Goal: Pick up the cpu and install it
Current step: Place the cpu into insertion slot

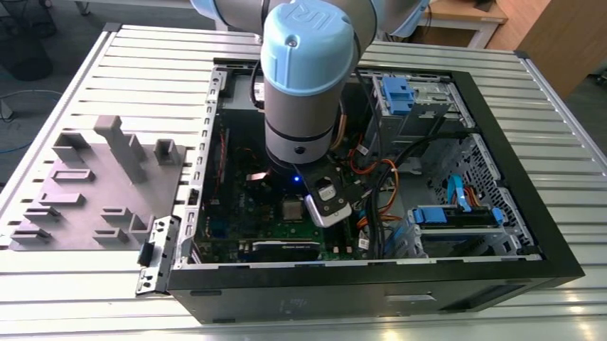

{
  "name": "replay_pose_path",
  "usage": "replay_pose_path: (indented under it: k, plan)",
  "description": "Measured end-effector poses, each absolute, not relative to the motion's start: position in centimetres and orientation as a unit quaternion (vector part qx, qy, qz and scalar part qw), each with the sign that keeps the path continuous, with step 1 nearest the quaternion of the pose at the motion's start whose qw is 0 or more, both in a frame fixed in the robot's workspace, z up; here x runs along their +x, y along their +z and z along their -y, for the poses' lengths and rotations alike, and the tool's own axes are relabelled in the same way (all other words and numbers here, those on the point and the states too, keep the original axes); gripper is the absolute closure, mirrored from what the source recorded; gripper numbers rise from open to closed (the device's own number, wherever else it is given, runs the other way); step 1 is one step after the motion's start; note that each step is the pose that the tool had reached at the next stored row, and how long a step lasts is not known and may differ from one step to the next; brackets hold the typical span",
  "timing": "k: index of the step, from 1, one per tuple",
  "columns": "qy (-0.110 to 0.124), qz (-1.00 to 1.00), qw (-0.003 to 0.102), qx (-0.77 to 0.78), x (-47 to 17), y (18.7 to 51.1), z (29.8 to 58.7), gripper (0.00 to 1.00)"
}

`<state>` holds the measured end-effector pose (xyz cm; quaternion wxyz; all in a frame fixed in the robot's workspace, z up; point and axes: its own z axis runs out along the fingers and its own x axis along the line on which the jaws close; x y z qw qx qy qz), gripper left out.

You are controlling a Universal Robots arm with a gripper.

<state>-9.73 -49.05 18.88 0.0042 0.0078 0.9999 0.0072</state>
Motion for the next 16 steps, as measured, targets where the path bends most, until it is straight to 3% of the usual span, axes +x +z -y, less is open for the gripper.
replay_pose_path:
  k: [16]
  plan:
    - [0.007,-1.0,0.004,0.008,-9.73,18.65,49.08,0.46]
